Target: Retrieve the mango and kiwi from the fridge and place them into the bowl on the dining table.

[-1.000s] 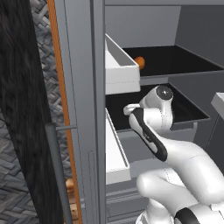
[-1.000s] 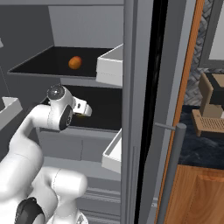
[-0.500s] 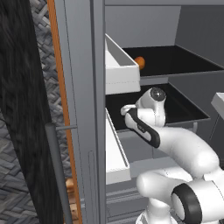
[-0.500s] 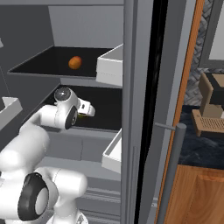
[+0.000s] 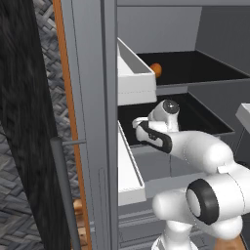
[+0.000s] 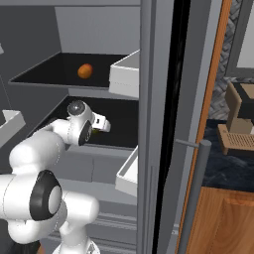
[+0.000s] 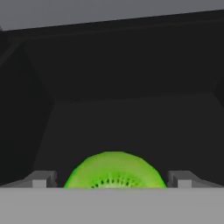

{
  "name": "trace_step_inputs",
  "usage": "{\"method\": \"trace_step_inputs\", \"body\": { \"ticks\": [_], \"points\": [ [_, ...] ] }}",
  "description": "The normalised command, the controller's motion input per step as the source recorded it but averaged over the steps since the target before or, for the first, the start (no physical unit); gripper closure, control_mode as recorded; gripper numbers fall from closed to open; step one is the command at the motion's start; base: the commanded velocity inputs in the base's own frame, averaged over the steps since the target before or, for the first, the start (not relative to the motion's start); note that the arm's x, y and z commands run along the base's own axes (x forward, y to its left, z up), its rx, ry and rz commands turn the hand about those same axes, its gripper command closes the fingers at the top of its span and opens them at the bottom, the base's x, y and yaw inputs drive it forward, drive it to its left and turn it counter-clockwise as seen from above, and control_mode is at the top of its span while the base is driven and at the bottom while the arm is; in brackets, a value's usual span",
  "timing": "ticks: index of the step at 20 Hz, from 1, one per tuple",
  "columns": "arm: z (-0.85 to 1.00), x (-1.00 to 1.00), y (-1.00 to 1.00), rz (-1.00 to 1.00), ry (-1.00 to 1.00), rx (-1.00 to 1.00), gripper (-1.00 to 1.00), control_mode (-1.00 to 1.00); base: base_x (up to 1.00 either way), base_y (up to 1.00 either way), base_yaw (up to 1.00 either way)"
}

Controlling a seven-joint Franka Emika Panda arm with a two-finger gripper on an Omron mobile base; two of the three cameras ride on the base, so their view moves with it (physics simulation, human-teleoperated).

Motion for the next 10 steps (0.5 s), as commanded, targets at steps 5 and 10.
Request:
{"method": "trace_step_inputs", "body": {
  "ticks": [5, 10],
  "points": [
    [-0.23, 0.11, 0.0, -0.01, 0.03, 0.0, -1.0, -1.0, 0.0, 0.0, 0.0],
    [-0.31, 0.05, 0.0, -0.02, 0.07, 0.0, -1.0, -1.0, 0.0, 0.0, 0.0]
  ]
}}
